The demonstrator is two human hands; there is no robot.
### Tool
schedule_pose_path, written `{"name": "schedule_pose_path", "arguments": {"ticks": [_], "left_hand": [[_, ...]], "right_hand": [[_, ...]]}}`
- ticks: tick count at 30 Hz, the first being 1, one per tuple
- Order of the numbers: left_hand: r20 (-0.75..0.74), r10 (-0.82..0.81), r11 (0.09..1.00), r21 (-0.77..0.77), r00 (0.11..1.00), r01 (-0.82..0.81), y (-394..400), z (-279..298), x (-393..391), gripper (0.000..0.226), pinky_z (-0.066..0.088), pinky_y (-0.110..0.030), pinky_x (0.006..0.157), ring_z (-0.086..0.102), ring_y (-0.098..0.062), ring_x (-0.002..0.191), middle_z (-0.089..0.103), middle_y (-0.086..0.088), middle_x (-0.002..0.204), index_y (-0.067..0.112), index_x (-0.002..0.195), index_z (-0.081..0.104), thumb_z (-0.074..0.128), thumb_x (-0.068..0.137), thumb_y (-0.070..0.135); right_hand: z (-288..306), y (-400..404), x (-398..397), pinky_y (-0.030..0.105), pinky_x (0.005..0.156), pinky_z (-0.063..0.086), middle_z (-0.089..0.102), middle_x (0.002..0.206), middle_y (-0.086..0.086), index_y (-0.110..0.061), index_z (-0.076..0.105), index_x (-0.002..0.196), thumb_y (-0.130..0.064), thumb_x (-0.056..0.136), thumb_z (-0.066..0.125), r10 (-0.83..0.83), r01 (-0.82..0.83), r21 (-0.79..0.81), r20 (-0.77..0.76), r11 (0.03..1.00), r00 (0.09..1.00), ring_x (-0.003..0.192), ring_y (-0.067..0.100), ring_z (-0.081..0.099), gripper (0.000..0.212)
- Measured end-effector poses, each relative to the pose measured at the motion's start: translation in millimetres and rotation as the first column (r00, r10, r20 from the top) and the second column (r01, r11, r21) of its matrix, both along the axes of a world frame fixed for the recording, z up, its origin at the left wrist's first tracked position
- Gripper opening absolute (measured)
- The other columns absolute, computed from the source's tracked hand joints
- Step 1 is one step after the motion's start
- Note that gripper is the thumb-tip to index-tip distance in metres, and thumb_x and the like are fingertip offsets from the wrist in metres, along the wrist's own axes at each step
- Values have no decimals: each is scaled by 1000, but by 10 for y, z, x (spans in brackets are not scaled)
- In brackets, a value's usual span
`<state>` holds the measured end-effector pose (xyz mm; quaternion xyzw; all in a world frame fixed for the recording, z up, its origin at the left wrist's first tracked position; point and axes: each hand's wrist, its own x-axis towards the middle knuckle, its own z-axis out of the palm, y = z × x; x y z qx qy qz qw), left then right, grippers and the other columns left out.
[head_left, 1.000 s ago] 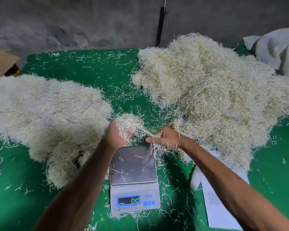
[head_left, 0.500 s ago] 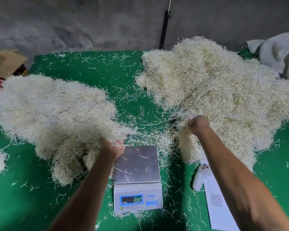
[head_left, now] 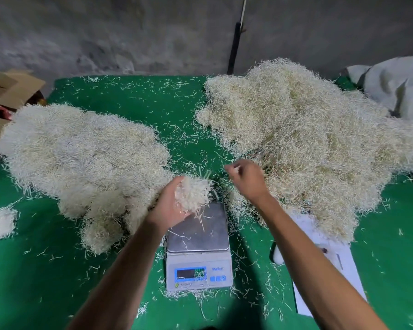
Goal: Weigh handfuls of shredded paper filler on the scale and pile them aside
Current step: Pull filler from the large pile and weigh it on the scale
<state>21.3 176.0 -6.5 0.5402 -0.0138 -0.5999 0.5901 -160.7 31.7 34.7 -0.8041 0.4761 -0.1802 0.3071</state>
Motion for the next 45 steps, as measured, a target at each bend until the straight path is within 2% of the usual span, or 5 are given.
{"name": "schedule_pose_path", "arguments": {"ticks": [3,13,22,28,45], "left_hand": [[-30,10,1000,-19,999,-11,89,54,-88,36,62,-31,81,69,-5,87,64,-3,97,9,124,60,67,93,28],[601,-139,958,284,787,-48,822,-272,-116,49,53,-27,81,65,-13,86,69,-1,111,25,122,63,82,81,43],[151,210,976,23,966,-216,1414,-764,-89,76,50,-35,89,60,-25,117,60,-14,135,10,146,46,55,93,64],[-289,426,899,35,857,-436,1870,-1250,-214,98,45,-45,108,66,-34,118,67,-23,126,3,142,49,38,88,83],[88,164,983,69,982,-171,1640,-908,-116,91,38,-45,116,56,-32,127,53,-24,143,0,145,44,31,95,75]], "right_hand": [[-82,545,173,43,89,59,69,124,11,-11,66,119,-79,87,54,159,-199,459,125,866,979,85,15,72,77],[-613,950,-74,47,96,55,69,119,13,0,64,124,-41,99,62,-65,10,353,146,936,987,102,26,67,48],[-1208,1472,-758,34,75,54,72,111,18,-8,68,114,-42,110,37,-519,332,547,231,769,823,84,16,65,46],[-1428,1727,-921,45,109,47,66,126,17,-3,52,131,-32,113,29,-727,163,855,302,493,616,116,31,64,42],[-1296,1683,-845,48,108,51,68,123,24,6,61,123,-18,109,47,-707,194,808,338,557,621,108,31,68,31]]}}
